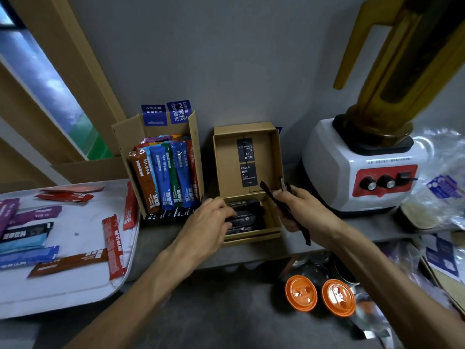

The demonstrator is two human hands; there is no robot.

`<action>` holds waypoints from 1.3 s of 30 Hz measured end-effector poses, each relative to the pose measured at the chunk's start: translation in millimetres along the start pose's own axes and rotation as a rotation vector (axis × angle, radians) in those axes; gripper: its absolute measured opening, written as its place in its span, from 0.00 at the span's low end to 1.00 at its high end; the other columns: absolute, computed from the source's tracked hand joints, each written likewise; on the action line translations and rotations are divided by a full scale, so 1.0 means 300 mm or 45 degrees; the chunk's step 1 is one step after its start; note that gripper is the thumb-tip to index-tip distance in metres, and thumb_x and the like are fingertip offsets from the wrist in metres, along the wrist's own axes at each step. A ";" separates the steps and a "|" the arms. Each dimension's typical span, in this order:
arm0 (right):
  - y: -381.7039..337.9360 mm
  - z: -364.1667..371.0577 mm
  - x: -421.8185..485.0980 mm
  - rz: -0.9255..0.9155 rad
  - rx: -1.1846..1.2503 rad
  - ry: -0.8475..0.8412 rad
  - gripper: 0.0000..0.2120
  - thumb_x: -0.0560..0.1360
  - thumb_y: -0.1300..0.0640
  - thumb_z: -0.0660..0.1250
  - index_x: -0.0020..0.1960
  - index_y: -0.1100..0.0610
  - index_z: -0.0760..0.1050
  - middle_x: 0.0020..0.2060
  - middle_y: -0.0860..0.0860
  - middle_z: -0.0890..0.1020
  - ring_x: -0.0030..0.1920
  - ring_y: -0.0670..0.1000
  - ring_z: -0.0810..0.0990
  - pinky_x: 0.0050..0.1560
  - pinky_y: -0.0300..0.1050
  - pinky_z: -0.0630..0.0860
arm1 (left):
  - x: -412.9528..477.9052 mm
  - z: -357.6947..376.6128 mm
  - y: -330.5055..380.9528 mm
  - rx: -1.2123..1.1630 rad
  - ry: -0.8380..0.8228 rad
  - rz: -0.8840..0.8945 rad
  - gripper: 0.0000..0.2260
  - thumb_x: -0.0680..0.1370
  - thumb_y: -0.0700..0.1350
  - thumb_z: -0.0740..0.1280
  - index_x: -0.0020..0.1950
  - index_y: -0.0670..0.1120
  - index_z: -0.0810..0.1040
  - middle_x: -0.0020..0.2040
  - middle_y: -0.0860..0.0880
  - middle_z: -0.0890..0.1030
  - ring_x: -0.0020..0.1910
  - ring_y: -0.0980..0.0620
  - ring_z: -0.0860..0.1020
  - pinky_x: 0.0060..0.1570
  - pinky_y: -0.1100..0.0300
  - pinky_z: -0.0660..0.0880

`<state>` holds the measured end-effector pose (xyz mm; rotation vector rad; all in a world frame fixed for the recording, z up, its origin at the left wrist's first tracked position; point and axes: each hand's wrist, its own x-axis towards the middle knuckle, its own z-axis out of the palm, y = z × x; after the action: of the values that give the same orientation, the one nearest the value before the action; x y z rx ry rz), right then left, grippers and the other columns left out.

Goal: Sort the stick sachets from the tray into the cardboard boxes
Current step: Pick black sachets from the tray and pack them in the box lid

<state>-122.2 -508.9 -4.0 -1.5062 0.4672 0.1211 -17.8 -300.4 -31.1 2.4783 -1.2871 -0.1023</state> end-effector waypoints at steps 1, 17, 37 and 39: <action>0.000 0.000 -0.006 -0.036 0.015 0.011 0.08 0.83 0.54 0.60 0.51 0.58 0.71 0.35 0.55 0.70 0.29 0.50 0.67 0.30 0.43 0.63 | 0.003 -0.011 0.001 -0.014 -0.019 -0.013 0.15 0.80 0.48 0.66 0.67 0.52 0.77 0.58 0.56 0.73 0.59 0.60 0.69 0.61 0.63 0.69; -0.030 -0.035 -0.071 -0.235 -0.029 0.034 0.07 0.76 0.58 0.71 0.52 0.60 0.80 0.32 0.49 0.80 0.32 0.49 0.75 0.33 0.41 0.72 | 0.042 -0.179 0.105 -1.173 0.313 -0.395 0.06 0.80 0.38 0.67 0.55 0.46 0.76 0.39 0.44 0.82 0.34 0.57 0.81 0.34 0.65 0.77; -0.003 -0.048 -0.012 0.004 0.343 -0.017 0.15 0.82 0.48 0.62 0.48 0.61 0.76 0.43 0.60 0.82 0.24 0.47 0.64 0.30 0.41 0.61 | -0.010 -0.150 0.055 -1.043 0.379 -0.436 0.06 0.80 0.37 0.66 0.53 0.46 0.77 0.40 0.45 0.84 0.39 0.54 0.84 0.38 0.65 0.79; -0.006 -0.043 -0.002 0.030 0.353 -0.010 0.17 0.82 0.47 0.62 0.49 0.61 0.76 0.43 0.61 0.83 0.24 0.47 0.64 0.29 0.40 0.62 | -0.018 -0.148 0.047 -1.012 0.357 -0.440 0.06 0.79 0.37 0.67 0.52 0.47 0.78 0.40 0.46 0.84 0.39 0.53 0.84 0.38 0.63 0.80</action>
<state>-125.0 -521.4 -2.0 -1.2286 0.4750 0.0775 -22.1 -291.6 14.6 1.8943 -0.5324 -0.2777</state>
